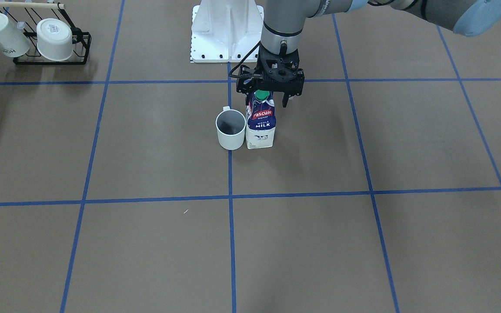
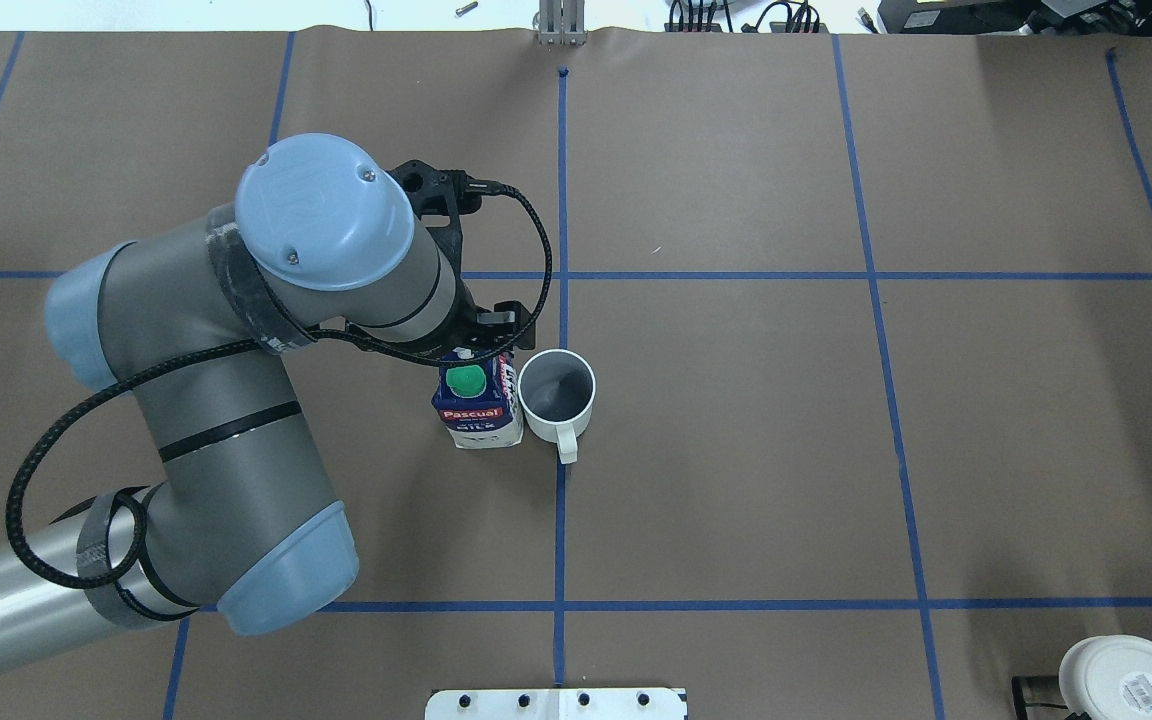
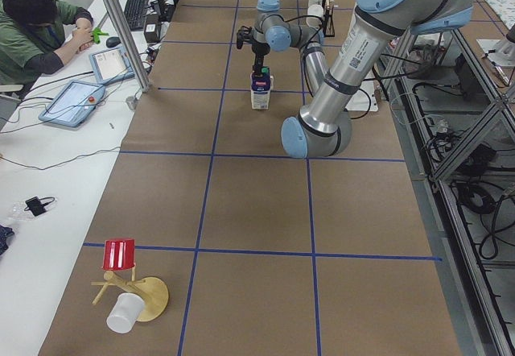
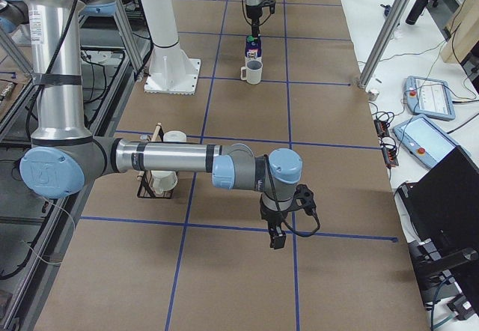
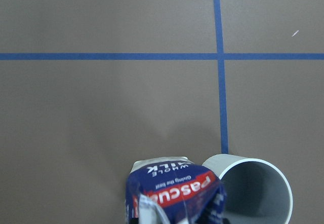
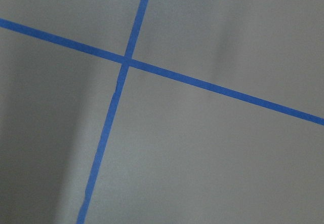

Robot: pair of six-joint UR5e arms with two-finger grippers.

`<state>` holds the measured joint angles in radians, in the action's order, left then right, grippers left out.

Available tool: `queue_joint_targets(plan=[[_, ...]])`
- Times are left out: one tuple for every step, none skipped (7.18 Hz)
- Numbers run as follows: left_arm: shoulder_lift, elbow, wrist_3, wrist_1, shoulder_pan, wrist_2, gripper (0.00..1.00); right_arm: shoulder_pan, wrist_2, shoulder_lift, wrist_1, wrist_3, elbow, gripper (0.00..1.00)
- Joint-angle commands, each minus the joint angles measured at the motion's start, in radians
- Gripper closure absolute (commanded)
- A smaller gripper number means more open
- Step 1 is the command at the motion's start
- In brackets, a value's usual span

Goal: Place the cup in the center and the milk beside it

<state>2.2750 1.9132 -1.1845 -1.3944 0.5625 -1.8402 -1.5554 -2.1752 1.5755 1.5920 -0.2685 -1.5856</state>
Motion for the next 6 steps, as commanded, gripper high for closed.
queue_joint_targets(plan=[[0.001,0.067,0.069,0.108,0.078,-0.066,0.02,0.0,0.002,0.0,-0.001,-0.001,0.002,0.0],[-0.011,0.105,0.201,0.162,0.155,-0.091,0.02,0.0,0.0,0.0,-0.001,0.0,0.004,0.0],[-0.091,0.128,0.327,0.17,0.212,-0.111,0.02,0.0,0.0,0.0,-0.001,0.0,0.009,0.0],[-0.142,0.119,0.524,0.173,0.352,-0.185,0.02,0.0,0.0,0.001,-0.001,0.0,0.018,0.0],[-0.258,0.118,0.757,0.167,0.502,-0.286,0.02,0.0,0.002,0.001,-0.001,0.0,0.022,0.0],[-0.331,0.083,0.962,0.173,0.634,-0.333,0.02,0.0,0.0,0.001,-0.001,-0.001,0.022,0.0]])
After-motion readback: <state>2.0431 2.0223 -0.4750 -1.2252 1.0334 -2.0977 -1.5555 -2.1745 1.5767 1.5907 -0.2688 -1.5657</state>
